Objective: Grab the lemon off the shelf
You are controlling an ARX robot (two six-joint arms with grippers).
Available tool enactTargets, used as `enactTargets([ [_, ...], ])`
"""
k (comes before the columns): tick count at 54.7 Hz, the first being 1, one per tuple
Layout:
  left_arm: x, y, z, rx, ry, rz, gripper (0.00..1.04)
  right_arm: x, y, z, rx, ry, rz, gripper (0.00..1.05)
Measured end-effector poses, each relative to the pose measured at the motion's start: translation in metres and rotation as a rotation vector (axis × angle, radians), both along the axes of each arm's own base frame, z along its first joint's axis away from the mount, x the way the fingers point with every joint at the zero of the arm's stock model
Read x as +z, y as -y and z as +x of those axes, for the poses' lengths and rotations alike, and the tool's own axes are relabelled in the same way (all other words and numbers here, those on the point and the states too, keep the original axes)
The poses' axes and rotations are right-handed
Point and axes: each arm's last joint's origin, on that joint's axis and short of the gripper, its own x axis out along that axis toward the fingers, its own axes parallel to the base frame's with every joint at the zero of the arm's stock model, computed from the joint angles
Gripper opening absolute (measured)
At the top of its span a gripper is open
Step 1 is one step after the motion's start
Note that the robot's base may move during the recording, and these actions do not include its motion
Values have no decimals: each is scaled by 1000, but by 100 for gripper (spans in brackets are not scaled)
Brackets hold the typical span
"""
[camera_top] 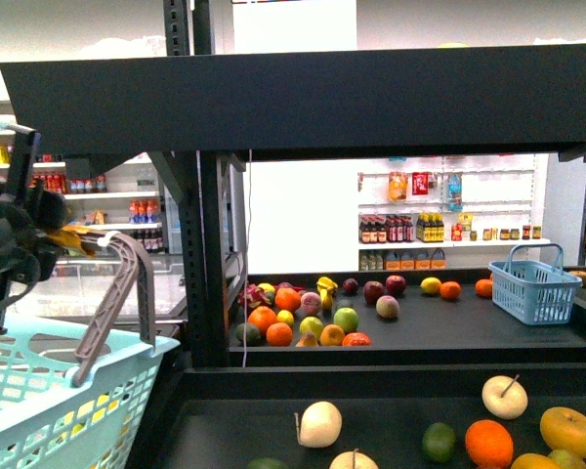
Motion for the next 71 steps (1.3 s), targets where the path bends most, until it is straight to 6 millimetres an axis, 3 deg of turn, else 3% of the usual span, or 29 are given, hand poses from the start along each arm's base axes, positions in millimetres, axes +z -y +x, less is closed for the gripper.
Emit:
enactTargets([
  [18,4,-52,-11,30,97,-59,7,0,0,0,0,0,0,97],
  [34,4,-83,-30,39,194,-45,7,0,0,0,0,0,0,97],
  [45,-15,-91,-42,24,171,-75,7,0,0,0,0,0,0,97],
  [71,-39,-95,-65,-24,210,-78,7,0,0,0,0,1,0,97],
])
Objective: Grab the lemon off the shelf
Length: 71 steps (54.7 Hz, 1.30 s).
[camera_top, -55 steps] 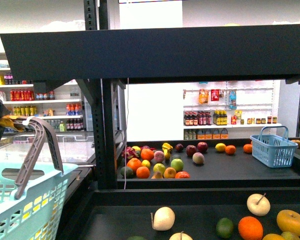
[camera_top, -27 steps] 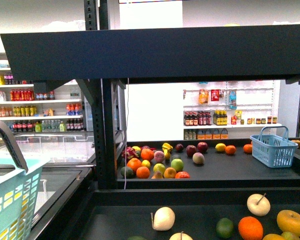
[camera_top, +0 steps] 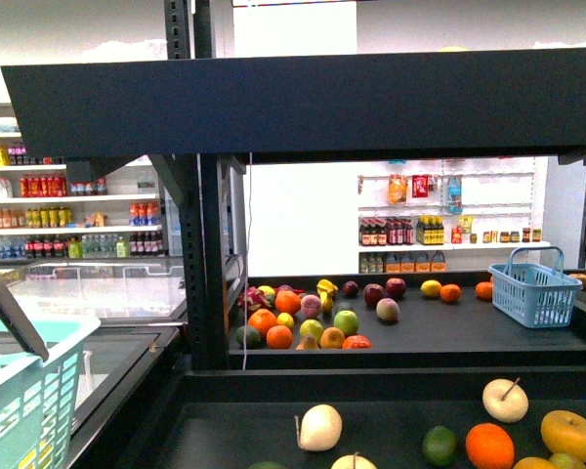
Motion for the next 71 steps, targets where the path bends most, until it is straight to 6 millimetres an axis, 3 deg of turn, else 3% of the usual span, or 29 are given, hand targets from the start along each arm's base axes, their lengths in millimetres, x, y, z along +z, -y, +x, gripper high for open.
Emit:
enactTargets([
  [9,-11,-2,-10,-9,16,3,10,0,0,0,0,0,0,97],
  [25,-18,-14,-17,33,5,13,81,0,0,0,0,0,0,97],
  [30,-19,-16,-19,41,1,11,97,0,0,0,0,0,0,97],
  [45,-20,-16,-22,44,-11,8,97,0,0,0,0,0,0,97],
  [60,-4,-14,-31,41,3,14,97,0,0,0,0,0,0,97],
  [71,-3,-13,-37,46,-24,9,97,0,0,0,0,0,0,97],
])
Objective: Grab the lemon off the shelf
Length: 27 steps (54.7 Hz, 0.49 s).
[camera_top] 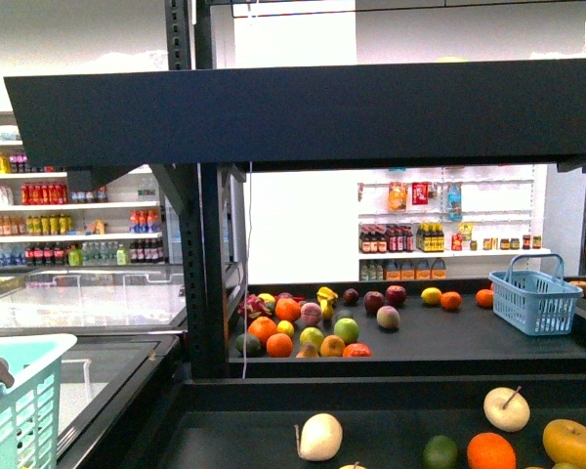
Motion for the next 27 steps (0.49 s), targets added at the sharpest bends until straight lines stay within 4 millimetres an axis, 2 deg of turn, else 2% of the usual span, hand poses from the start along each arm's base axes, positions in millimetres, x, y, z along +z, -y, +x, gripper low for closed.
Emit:
enactTargets([
  [27,13,2,-18,29,-35,-2,97,0,0,0,0,0,0,97],
])
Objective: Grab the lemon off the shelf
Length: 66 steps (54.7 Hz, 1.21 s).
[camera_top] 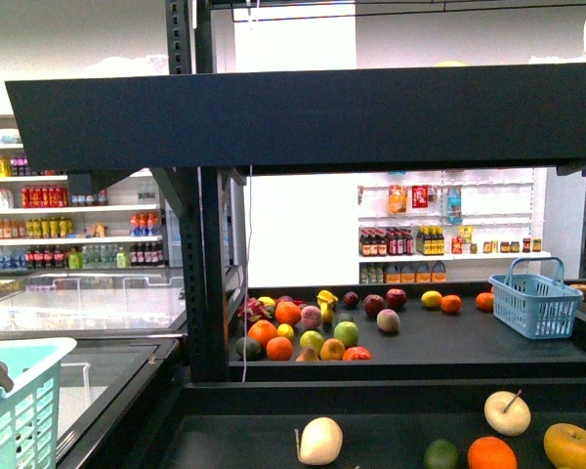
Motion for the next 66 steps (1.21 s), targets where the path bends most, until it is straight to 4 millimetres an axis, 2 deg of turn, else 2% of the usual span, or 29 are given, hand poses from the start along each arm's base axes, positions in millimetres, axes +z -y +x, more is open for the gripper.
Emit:
enactTargets([
  [18,13,9,-22,43,-88,32,97,0,0,0,0,0,0,97],
  [27,30,21,-41,128,-174,159,97,0,0,0,0,0,0,97],
  [31,42,35,-53,187,-222,311,97,0,0,0,0,0,0,97],
  [37,62,68,-72,206,-230,635,97,0,0,0,0,0,0,97],
  [46,73,110,-90,219,-203,1018,97,0,0,0,0,0,0,97],
  [55,60,143,-115,196,-149,1164,97,0,0,0,0,0,0,97],
  [59,50,148,-127,124,-182,1247,86,0,0,0,0,0,0,97],
  [62,23,142,-141,89,-223,1304,70,0,0,0,-1,0,0,97],
  [66,8,135,-147,77,-222,1319,56,0,0,0,0,0,0,97],
])
